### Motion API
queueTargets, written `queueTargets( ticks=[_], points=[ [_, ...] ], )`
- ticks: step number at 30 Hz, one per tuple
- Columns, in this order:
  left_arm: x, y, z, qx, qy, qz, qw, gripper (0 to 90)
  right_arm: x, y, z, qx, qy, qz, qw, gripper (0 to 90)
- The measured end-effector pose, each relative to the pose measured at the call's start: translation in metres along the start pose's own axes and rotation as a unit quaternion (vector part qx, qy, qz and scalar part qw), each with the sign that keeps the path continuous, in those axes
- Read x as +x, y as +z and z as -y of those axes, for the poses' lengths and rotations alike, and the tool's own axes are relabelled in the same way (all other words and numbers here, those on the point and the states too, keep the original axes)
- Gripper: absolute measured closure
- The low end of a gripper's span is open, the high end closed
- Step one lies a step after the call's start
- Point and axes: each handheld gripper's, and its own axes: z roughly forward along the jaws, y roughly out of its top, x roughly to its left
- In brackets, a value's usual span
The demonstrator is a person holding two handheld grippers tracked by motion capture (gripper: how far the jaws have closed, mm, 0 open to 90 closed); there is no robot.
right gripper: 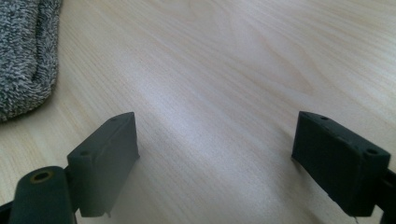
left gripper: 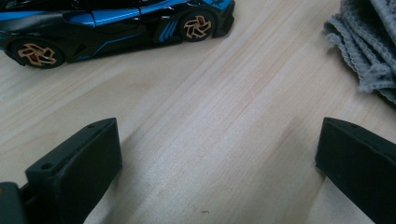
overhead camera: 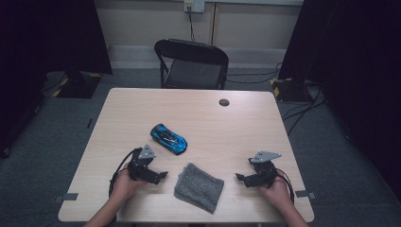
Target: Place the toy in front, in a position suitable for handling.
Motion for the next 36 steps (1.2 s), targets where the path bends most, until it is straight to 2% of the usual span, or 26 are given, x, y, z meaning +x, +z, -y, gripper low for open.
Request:
queueTargets(
  ticks=[2, 5, 8, 10, 13, 16, 17, 21, 22, 24, 26, 27, 29, 30, 31, 32, 33, 36],
  points=[
    [0.0, -0.001, -0.001, 0.004, 0.0, -0.001, 1.0, 3.4, 0.0, 0.0, 0.0, 0.0, 0.0, 0.0, 1.0, 13.6],
    [-0.001, -0.004, -0.003, 0.003, 0.001, 0.001, 1.0, 17.8, 0.0, 0.0, 0.0, 0.0, 0.0, 0.0, 1.0, 13.6],
    [-0.006, -0.008, -0.006, 0.011, 0.02, 0.014, 0.9996, 18.1, 0.0, 0.0, 0.0, 0.0, 0.0, 0.0, 1.0, 13.7],
    [-0.008, -0.009, -0.008, 0.009, 0.023, 0.019, 0.9995, 19.8, 0.0, 0.0, 0.0, 0.0, 0.0, 0.0, 1.0, 13.7],
    [-0.013, -0.011, -0.011, 0.006, 0.018, 0.037, 0.9991, 19.3, -0.001, 0.0, 0.0, -0.001, 0.0, -0.002, 1.0, 13.9],
    [-0.015, -0.012, -0.013, 0.002, 0.017, 0.044, 0.9989, 19.3, -0.001, 0.0, 0.0, -0.001, 0.0, -0.002, 1.0, 13.9],
    [-0.016, -0.015, -0.016, -0.002, 0.011, 0.058, 0.9982, 19.7, -0.001, 0.0, 0.0, -0.001, 0.0, -0.002, 1.0, 13.9],
    [-0.021, -0.018, -0.022, -0.011, 0.021, 0.067, 0.9974, 19.8, -0.001, 0.0, 0.0, 0.0, 0.0, -0.002, 1.0, 13.9],
    [-0.024, -0.019, -0.026, -0.018, 0.022, 0.079, 0.9965, 19.8, -0.001, 0.0, 0.0, -0.001, 0.0, -0.001, 1.0, 13.8],
    [-0.026, -0.019, -0.028, -0.021, 0.022, 0.083, 0.9961, 19.8, -0.001, 0.0, 0.0, 0.0, 0.0, -0.002, 1.0, 13.9],
    [-0.033, -0.019, -0.034, -0.025, 0.028, 0.099, 0.9944, 19.9, -0.001, 0.0, 0.0, -0.001, 0.001, -0.001, 1.0, 13.9],
    [-0.033, -0.019, -0.034, -0.025, 0.028, 0.099, 0.9944, 20.1, -0.001, 0.0, 0.0, -0.001, 0.001, -0.001, 1.0, 13.9],
    [-0.046, -0.017, -0.041, -0.026, 0.041, 0.118, 0.9918, 20.5, 0.0, 0.001, 0.0, -0.001, 0.002, 0.001, 1.0, 13.9],
    [-0.046, -0.017, -0.041, -0.026, 0.041, 0.118, 0.9918, 20.6, 0.0, 0.001, 0.0, -0.001, 0.002, 0.001, 1.0, 13.9],
    [-0.05, -0.016, -0.044, -0.025, 0.047, 0.124, 0.9908, 20.9, 0.0, 0.001, -0.001, -0.001, 0.003, 0.001, 1.0, 13.9],
    [-0.057, -0.014, -0.047, -0.025, 0.056, 0.14, 0.9883, 21.7, 0.0, 0.001, -0.001, -0.001, 0.003, 0.001, 1.0, 13.9],
    [-0.057, -0.014, -0.047, -0.025, 0.056, 0.14, 0.9883, 22.5, 0.0, 0.001, -0.001, -0.001, 0.003, 0.001, 1.0, 13.9],
    [-0.07, -0.012, -0.054, -0.029, 0.075, 0.157, 0.9843, 22.5, 0.0, 0.001, -0.001, -0.001, 0.004, 0.003, 1.0, 13.9]
  ],
)
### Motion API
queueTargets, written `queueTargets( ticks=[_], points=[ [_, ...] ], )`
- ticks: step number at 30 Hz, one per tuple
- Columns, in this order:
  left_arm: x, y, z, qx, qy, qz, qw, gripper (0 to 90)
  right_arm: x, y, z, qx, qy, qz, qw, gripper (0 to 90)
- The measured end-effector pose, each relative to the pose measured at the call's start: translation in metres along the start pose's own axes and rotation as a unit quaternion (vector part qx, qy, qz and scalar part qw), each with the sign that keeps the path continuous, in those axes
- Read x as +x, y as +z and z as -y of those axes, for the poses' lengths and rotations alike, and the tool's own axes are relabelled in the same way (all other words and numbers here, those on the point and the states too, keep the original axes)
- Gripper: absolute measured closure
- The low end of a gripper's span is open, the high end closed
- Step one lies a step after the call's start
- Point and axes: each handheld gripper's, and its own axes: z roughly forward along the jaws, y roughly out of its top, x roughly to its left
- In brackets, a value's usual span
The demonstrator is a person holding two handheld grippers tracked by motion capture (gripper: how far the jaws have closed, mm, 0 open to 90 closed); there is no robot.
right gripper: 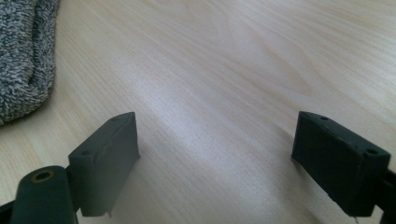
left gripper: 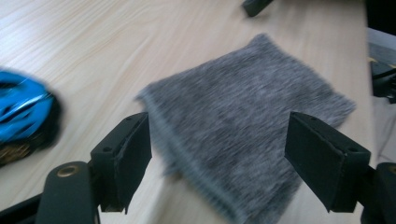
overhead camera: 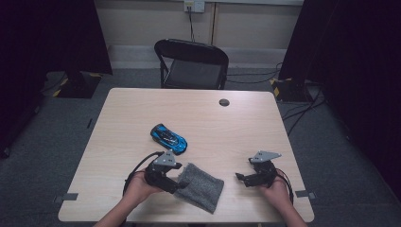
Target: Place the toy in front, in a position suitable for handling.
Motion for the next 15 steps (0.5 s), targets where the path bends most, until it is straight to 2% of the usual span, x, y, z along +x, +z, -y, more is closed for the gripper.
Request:
queueTargets(
  ticks=[3, 5, 8, 9, 10, 11, 15],
  points=[
    [-0.006, 0.006, -0.006, -0.001, 0.016, 0.013, 0.9998, 22.5, 0.0, 0.0, 0.0, 0.0, 0.0, 0.0, 1.0, 13.9],
    [-0.008, 0.012, -0.009, 0.002, 0.018, 0.019, 0.9996, 22.5, 0.0, 0.0, 0.0, 0.0, 0.0, 0.001, 1.0, 13.9],
    [-0.01, 0.03, -0.012, 0.028, 0.031, 0.029, 0.9987, 22.6, 0.0, 0.0, 0.0, 0.001, 0.001, 0.002, 1.0, 13.9],
    [-0.01, 0.03, -0.012, 0.028, 0.031, 0.029, 0.9987, 22.6, 0.0, 0.0, 0.0, 0.001, 0.001, 0.002, 1.0, 13.9],
    [-0.011, 0.036, -0.012, 0.037, 0.043, 0.025, 0.9981, 22.6, 0.0, 0.0, 0.0, 0.001, 0.001, 0.002, 1.0, 13.8],
    [-0.011, 0.039, -0.012, 0.043, 0.046, 0.025, 0.9977, 22.9, 0.0, 0.0, 0.0, 0.001, 0.002, 0.002, 1.0, 13.9],
    [-0.011, 0.049, -0.011, 0.058, 0.049, 0.023, 0.9968, 22.1, 0.001, 0.0, 0.0, 0.001, 0.003, 0.004, 1.0, 13.9]
  ],
)
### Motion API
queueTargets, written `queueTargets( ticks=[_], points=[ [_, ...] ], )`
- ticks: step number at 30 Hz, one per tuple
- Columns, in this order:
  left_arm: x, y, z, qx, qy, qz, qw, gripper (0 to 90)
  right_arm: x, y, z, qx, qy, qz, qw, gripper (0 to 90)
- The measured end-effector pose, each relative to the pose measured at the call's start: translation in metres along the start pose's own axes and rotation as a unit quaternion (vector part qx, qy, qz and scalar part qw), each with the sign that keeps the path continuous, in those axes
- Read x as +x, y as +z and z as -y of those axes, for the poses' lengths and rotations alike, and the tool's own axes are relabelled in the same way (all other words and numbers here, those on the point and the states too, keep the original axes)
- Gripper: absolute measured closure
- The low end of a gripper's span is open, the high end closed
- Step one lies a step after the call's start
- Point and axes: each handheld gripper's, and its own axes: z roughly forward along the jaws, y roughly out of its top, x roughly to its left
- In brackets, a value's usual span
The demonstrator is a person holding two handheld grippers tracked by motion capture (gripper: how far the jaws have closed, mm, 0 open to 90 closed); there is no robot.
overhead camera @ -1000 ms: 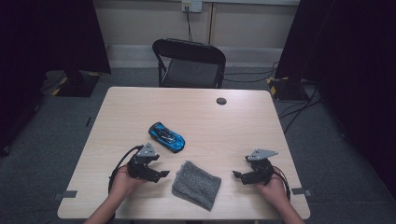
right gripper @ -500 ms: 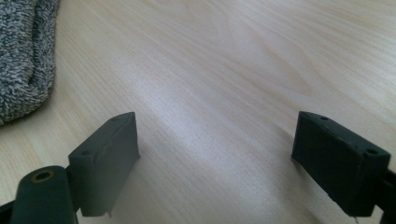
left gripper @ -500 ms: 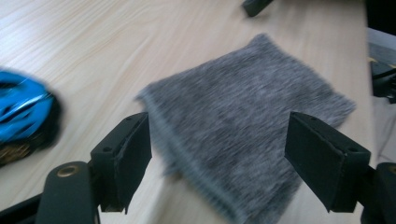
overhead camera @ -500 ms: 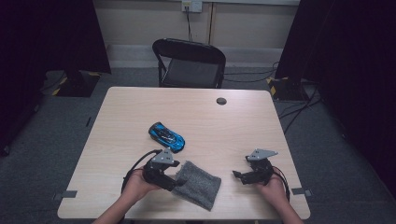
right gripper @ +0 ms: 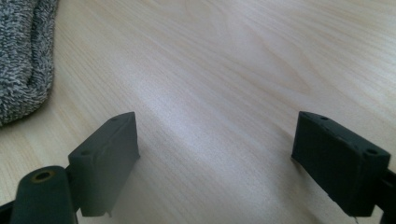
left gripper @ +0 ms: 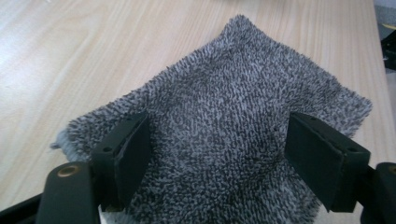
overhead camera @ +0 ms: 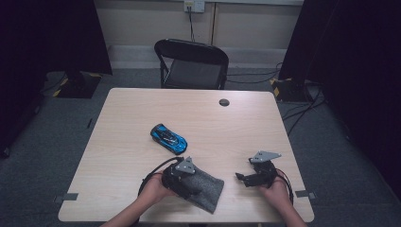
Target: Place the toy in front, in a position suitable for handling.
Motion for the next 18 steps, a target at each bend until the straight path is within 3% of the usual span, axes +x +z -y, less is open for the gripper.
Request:
queueTargets(
  ticks=[4, 8, 14, 15, 18],
  points=[
    [-0.0025, 0.0057, 0.0015, 0.018, 0.022, -0.019, 0.9994, 22.4, 0.0, 0.0, 0.0, 0.0, 0.0, 0.0, 1.0, 13.9],
    [-0.0046, 0.0079, 0.0054, 0.013, 0.033, -0.026, 0.999, 24.2, 0.0, 0.0, 0.0, 0.0, 0.0, 0.0, 1.0, 13.8],
    [-0.0061, 0.0044, 0.0059, 0.019, 0.022, -0.036, 0.9989, 39.0, 0.0002, 0.0, 0.0001, 0.0, 0.001, 0.001, 1.0, 13.9],
    [-0.0058, 0.0015, 0.0064, 0.022, 0.02, -0.042, 0.9987, 51.3, 0.0002, 0.0, 0.0001, 0.0, 0.001, 0.001, 1.0, 13.9],
    [-0.0048, -0.0008, 0.0068, 0.025, 0.022, -0.04, 0.9987, 61.6, 0.0002, 0.0, 0.0001, 0.0, 0.001, 0.001, 1.0, 13.9]
  ],
)
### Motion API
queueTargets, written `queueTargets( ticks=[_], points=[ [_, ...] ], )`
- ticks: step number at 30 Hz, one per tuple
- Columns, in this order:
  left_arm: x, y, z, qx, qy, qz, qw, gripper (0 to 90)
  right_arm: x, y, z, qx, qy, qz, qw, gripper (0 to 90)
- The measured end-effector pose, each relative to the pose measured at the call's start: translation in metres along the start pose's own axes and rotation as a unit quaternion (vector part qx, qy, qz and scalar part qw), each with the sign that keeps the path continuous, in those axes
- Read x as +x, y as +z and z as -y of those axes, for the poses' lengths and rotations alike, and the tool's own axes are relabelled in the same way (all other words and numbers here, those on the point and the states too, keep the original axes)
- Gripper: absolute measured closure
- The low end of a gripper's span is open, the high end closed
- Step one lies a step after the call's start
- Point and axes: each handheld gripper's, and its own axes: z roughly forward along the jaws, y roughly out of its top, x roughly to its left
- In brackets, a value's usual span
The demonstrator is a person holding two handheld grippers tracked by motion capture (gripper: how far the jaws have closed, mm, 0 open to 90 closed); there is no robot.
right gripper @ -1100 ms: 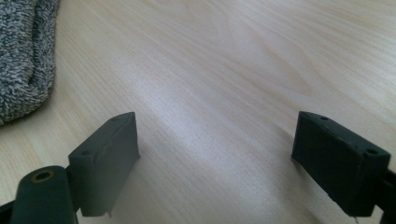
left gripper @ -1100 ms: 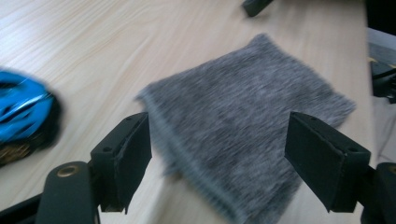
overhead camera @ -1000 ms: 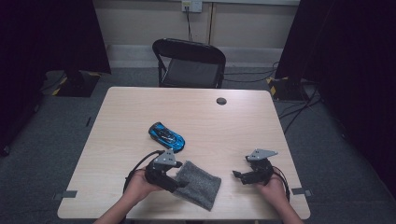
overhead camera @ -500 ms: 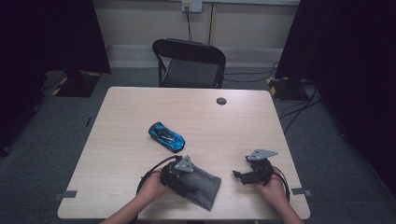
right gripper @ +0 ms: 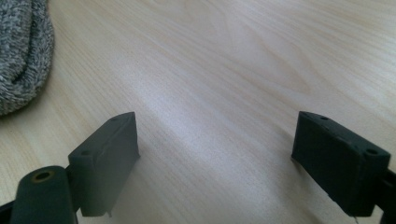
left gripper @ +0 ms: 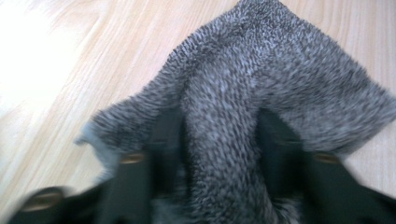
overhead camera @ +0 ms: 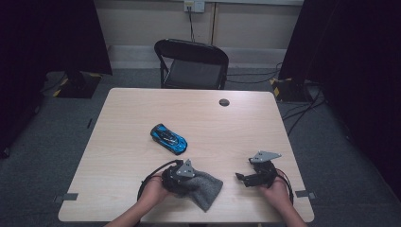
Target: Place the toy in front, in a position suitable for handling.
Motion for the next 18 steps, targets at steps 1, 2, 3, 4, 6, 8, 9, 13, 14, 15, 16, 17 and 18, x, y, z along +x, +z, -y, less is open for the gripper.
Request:
queueTargets(
  ticks=[1, 2, 3, 4, 6, 8, 9, 13, 14, 15, 16, 17, 18],
  points=[
    [0.001, 0.0, 0.0, -0.001, -0.001, 0.0, 1.0, 64.6, 0.0, 0.0, 0.0, 0.0, 0.0, 0.0, 1.0, 13.9],
    [0.001, -0.001, 0.001, -0.002, -0.004, 0.002, 1.0, 64.6, 0.0, 0.0, 0.0, 0.0, 0.0, 0.0, 1.0, 13.9],
    [0.002, -0.002, 0.0, 0.002, -0.004, 0.001, 1.0, 67.5, 0.0, 0.0, 0.0, 0.0, 0.0, 0.0, 1.0, 13.9],
    [0.002, -0.002, 0.0, 0.001, -0.007, 0.0, 1.0, 68.4, 0.0, 0.0, 0.0, 0.0, 0.0, 0.0, 1.0, 13.9],
    [0.003, -0.004, 0.0, 0.005, -0.013, 0.0, 0.9999, 69.8, 0.0, 0.0, 0.0, 0.0, 0.0, 0.0, 1.0, 13.9],
    [0.006, -0.007, 0.0, 0.007, -0.023, 0.002, 0.9997, 71.2, 0.0, 0.0, 0.0, 0.0, 0.0, 0.0, 1.0, 13.9],
    [0.009, -0.011, 0.002, 0.007, -0.029, 0.002, 0.9995, 71.1, 0.0, 0.0, 0.0, 0.0, 0.0, 0.0, 1.0, 13.9],
    [0.015, -0.02, 0.007, 0.0, -0.047, -0.006, 0.9989, 71.1, 0.0, 0.0, 0.0, 0.0, 0.0, 0.0, 1.0, 13.9],
    [0.017, -0.024, 0.009, 0.0, -0.048, -0.008, 0.9988, 71.2, 0.0, 0.0, 0.0, 0.0, 0.0, 0.0, 1.0, 13.9],
    [0.02, -0.032, 0.013, -0.003, -0.047, -0.011, 0.9988, 71.0, 0.0, 0.0, 0.0, 0.0, 0.0, 0.0, 1.0, 13.9],
    [0.02, -0.032, 0.013, -0.003, -0.047, -0.011, 0.9988, 71.0, 0.0, 0.0, 0.0, 0.0, 0.0, 0.0, 1.0, 13.9],
    [0.022, -0.039, 0.017, -0.002, -0.052, -0.018, 0.9985, 71.0, 0.0, 0.0, 0.0, 0.0, 0.0, 0.0, 1.0, 13.9],
    [0.022, -0.039, 0.017, -0.002, -0.052, -0.018, 0.9985, 70.9, 0.0, 0.0, 0.0, 0.0, 0.0, 0.0, 1.0, 13.9]
  ],
)
